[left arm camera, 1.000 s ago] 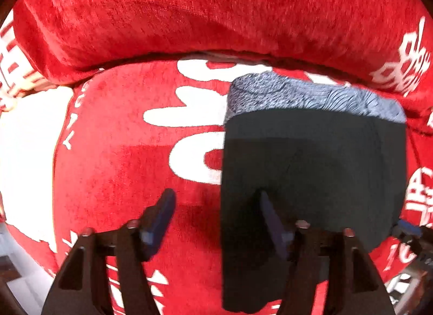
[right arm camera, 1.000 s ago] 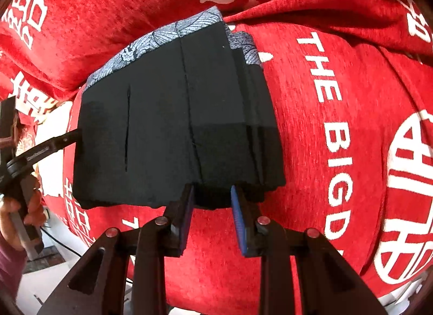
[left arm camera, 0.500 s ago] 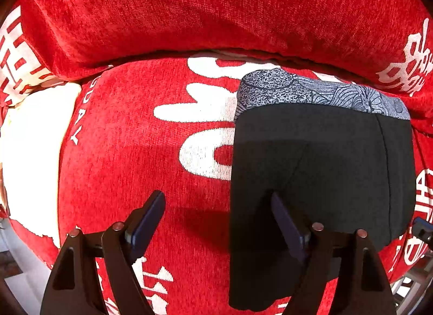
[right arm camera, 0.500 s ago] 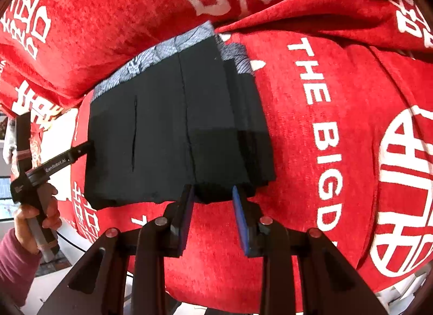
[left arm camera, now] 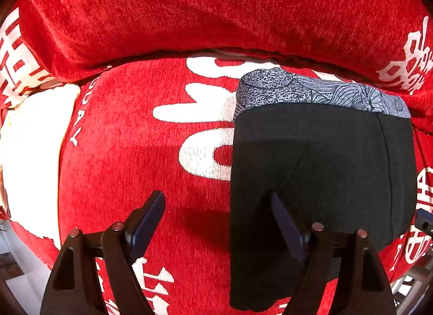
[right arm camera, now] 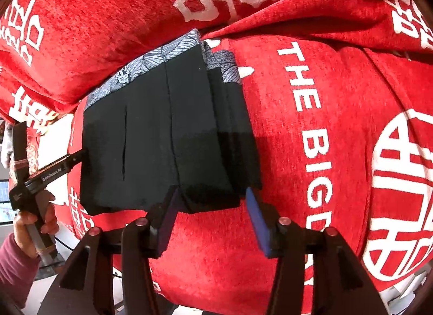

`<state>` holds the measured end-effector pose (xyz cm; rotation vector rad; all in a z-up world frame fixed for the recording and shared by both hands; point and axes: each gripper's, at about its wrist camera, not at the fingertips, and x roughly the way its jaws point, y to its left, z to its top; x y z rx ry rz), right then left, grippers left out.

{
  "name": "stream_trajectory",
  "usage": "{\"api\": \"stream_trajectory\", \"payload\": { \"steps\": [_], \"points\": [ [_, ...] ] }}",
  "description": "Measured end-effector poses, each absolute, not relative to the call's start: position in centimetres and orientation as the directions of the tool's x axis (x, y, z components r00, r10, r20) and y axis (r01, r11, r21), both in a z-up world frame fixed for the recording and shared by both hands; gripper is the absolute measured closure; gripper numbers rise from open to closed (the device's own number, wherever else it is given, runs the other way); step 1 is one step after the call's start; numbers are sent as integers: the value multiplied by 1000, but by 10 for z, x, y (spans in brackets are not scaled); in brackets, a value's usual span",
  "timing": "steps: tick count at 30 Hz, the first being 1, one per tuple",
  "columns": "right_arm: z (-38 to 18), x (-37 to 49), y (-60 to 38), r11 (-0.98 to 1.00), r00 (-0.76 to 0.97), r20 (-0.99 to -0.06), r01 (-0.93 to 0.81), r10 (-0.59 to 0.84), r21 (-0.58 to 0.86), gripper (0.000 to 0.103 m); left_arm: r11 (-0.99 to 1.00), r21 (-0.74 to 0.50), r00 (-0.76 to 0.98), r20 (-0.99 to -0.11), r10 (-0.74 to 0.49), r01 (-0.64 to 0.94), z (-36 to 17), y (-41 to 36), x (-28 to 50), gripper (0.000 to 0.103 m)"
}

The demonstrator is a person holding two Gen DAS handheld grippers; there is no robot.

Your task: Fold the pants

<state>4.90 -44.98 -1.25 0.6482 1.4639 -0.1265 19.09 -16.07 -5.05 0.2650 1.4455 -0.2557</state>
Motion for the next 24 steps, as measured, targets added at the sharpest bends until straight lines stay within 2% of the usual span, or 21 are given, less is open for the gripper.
{"api": "stream_trajectory", "payload": {
  "steps": [7,8,10,15,18,19,24],
  "points": [
    [-19,46,-457,805,135,-939,487,315,340,40,949,-18,89,-995,-48,314,-51,-156,193,21],
    [-20,46,-457,803,133,-939,488,317,341,40,950,-18,89,-995,-48,313,-51,-156,194,18],
    [-22,45,-459,801,130,-938,491,322,343,40,951,9,100,-995,-23,310,-51,-154,194,2],
    [-26,44,-463,790,135,-932,497,338,358,35,948,-38,66,-996,-61,315,-53,-151,196,2],
    [-26,46,-465,788,152,-926,489,345,374,27,940,-81,35,-995,-98,332,-54,-152,196,2],
    [-26,46,-466,788,161,-924,484,347,380,22,932,-117,7,-992,-127,343,-56,-153,196,2],
    [-29,47,-474,772,180,-912,487,368,408,21,909,-177,-58,-984,-168,377,-63,-162,195,2]
  ]
}}
